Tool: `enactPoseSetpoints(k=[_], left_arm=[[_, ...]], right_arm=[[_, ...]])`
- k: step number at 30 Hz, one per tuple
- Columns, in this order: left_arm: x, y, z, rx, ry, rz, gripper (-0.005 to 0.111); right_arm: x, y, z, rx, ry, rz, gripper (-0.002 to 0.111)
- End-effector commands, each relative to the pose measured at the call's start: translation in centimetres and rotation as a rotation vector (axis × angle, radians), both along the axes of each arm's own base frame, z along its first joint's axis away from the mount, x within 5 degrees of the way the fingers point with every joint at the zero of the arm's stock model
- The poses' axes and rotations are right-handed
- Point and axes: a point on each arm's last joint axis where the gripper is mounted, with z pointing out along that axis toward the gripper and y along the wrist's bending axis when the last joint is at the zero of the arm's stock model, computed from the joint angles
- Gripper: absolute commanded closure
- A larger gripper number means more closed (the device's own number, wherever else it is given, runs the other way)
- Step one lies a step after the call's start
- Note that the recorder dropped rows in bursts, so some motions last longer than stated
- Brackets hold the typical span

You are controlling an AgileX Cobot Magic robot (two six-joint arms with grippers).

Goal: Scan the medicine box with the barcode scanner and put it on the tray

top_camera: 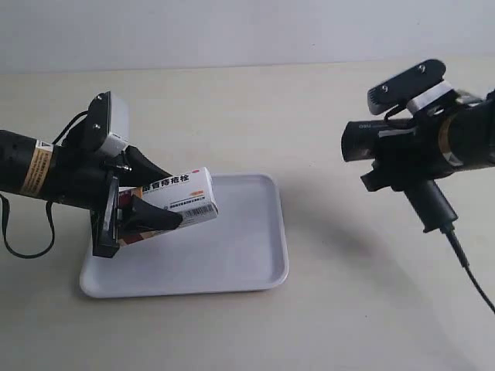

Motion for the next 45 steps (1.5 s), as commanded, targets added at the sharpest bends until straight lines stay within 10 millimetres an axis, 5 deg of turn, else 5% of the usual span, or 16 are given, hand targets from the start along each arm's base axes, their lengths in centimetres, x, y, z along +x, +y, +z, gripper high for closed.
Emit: enactPoseSetpoints(k=[1, 9, 19, 31, 34, 38, 45], left_arm=[[0.1, -0.2, 0.2, -0.005, -0.01, -0.005, 0.107], [0.0, -0.1, 0.1, 0.0, -0.011, -0.013, 0.107], [0.0, -0.2, 0.2, -0.007, -0.004, -0.006, 0.107], [2.0, 0.4, -4.6, 0.097, 0.116, 0.208, 0.106], [1.9, 0.1, -4.9, 0.135, 0.11, 0.21, 0.093], [1.5, -0.7, -5.1, 0.15, 0.103, 0.173, 0.06], [1.3, -0.8, -5.2, 0.161, 0.098, 0.152, 0.005]], right_arm=[[-1.4, 0.9, 1.3, -0.066, -0.072, 0.192, 0.108], [-1.4, 1.6, 0.0, -0.13, -0.048, 0.287, 0.108], [0.0, 2.3, 1.8, -0.096, -0.108, 0.268, 0.108], [-0.4, 3.7, -6.1, 0.108, 0.166, 0.135, 0.108], [-0.5, 3.6, -7.2, 0.085, 0.201, 0.13, 0.108], [-0.5, 3.6, -7.7, 0.079, 0.218, 0.125, 0.102], [-0.5, 3.6, -7.7, 0.089, 0.218, 0.117, 0.046]])
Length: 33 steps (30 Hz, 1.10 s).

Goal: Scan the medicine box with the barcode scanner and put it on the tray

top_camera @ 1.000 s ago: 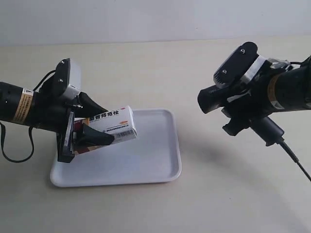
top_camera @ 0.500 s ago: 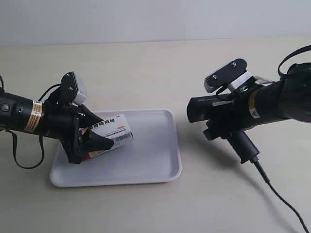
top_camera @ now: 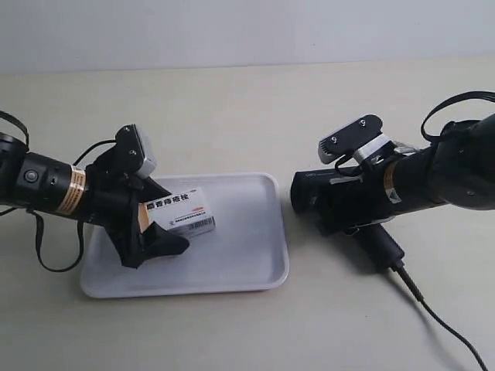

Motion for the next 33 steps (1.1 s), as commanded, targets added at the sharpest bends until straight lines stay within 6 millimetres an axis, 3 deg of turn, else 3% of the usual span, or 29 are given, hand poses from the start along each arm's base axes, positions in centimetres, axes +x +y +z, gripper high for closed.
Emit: enactPoseSetpoints(k=[1, 2, 6, 10, 15, 18, 21, 22, 23, 25, 33], left_arm=[[0.0, 0.0, 0.0, 0.012, -0.004, -0.001, 0.001], [0.0, 0.0, 0.3, 0.009, -0.012, 0.001, 0.001], [0.2, 0.0, 2.8, -0.012, -0.068, 0.028, 0.001], [0.3, 0.4, 7.6, -0.043, -0.163, 0.126, 0.002], [-2.2, 1.3, 16.1, -0.163, -0.269, 0.247, 0.009], [-4.6, 2.0, 19.9, -0.25, -0.269, 0.329, 0.038], [-7.3, 3.2, 21.6, -0.319, -0.286, 0.387, 0.082], [-8.3, 3.6, 21.9, -0.336, -0.289, 0.405, 0.101], [-9.2, 4.2, 21.8, -0.343, -0.3, 0.433, 0.105], [-11.1, 5.5, 21.5, -0.353, -0.335, 0.518, 0.104], [-18.0, 10.7, 16.4, -0.456, -0.429, 0.983, 0.104]], right_arm=[[-0.1, -0.1, -0.4, -0.008, 0.019, -0.015, 0.038], [-0.1, 0.0, -0.1, 0.006, 0.015, -0.031, 0.029], [-0.1, -0.4, 2.4, 0.009, -0.039, -0.062, 0.012], [-0.7, -1.6, 7.5, 0.014, -0.152, -0.122, 0.011], [-4.2, -4.3, 16.1, 0.227, -0.271, -0.342, 0.017], [-7.2, -6.3, 20.2, 0.279, -0.385, -0.346, 0.031], [-10.1, -7.8, 22.9, 0.401, -0.52, -0.327, 0.06], [-11.0, -8.1, 23.3, 0.45, -0.567, -0.308, 0.073], [-11.9, -8.4, 23.4, 0.493, -0.608, -0.285, 0.085], [-13.4, -8.9, 23.0, 0.559, -0.666, -0.247, 0.107], [-16.1, -9.4, 15.3, 0.594, -0.634, -0.152, 0.108]])
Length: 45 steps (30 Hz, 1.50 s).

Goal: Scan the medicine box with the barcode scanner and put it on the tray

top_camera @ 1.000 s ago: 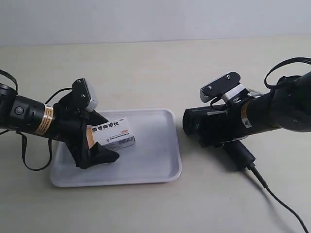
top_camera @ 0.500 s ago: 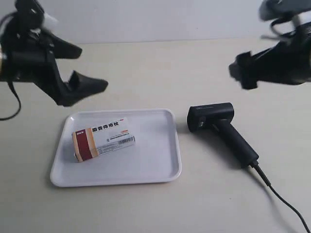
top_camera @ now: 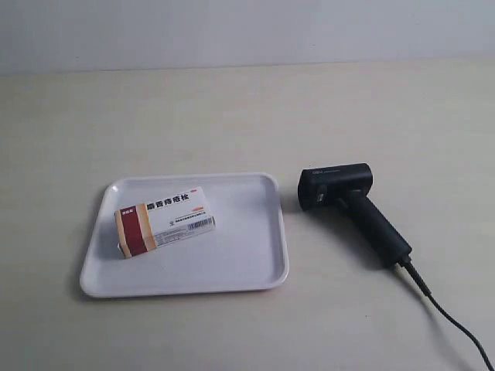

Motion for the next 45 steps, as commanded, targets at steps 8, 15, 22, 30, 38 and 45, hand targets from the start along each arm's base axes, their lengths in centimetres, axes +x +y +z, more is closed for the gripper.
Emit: enactPoseSetpoints(k=[8, 15, 22, 30, 38, 45], left_arm=[[-5.6, 2.9, -6.2, -0.103, -0.11, 0.196, 0.104], [-6.2, 2.9, -6.8, -0.111, -0.14, 0.191, 0.104], [-6.2, 2.9, -6.8, -0.105, -0.142, 0.19, 0.104], [-6.0, 4.1, -6.8, -0.028, -0.18, 0.31, 0.104], [-6.4, 5.6, -7.6, -0.046, -0.099, 0.474, 0.104], [-7.2, 5.1, -7.7, 0.062, -0.154, 0.38, 0.104]], right_arm=[[-1.4, -0.4, -6.8, 0.009, 0.16, 0.016, 0.108], [-1.4, -0.4, -6.8, 0.004, 0.157, 0.017, 0.108], [-1.4, -0.4, -6.8, 0.005, 0.156, 0.018, 0.108], [-1.4, -0.4, -6.7, 0.007, 0.157, 0.018, 0.108], [-1.4, -0.4, -6.7, 0.007, 0.157, 0.018, 0.108], [-1.4, -0.4, -6.8, 0.003, 0.155, 0.019, 0.108]])
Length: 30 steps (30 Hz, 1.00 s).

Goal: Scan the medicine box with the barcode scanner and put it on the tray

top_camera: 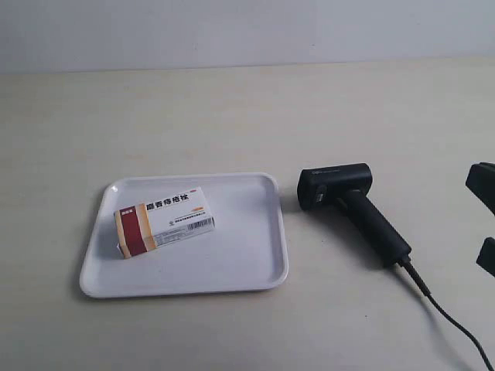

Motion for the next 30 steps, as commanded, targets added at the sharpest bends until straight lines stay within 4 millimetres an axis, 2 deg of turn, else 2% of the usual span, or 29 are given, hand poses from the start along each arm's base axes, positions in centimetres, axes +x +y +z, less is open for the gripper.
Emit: enactPoseSetpoints(k=[1, 9, 14, 30], left_arm=[[-0.19, -0.04, -0.21, 0.056, 0.012, -0.012, 0.104], [-0.26, 0.42, -0.52, -0.026, 0.05, 0.096, 0.104], [-0.28, 0.1, -0.64, 0.05, 0.062, 0.058, 0.104], [-0.3, -0.28, -0.69, 0.067, 0.065, 0.014, 0.104]], right_arm=[[-0.08, 0.03, -0.01, 0.003, -0.009, 0.007, 0.108], [-0.08, 0.03, -0.01, 0.003, -0.009, 0.007, 0.108], [-0.08, 0.03, -0.01, 0.003, -0.009, 0.007, 0.108], [-0.08, 0.03, -0.01, 0.004, -0.008, 0.007, 0.108]])
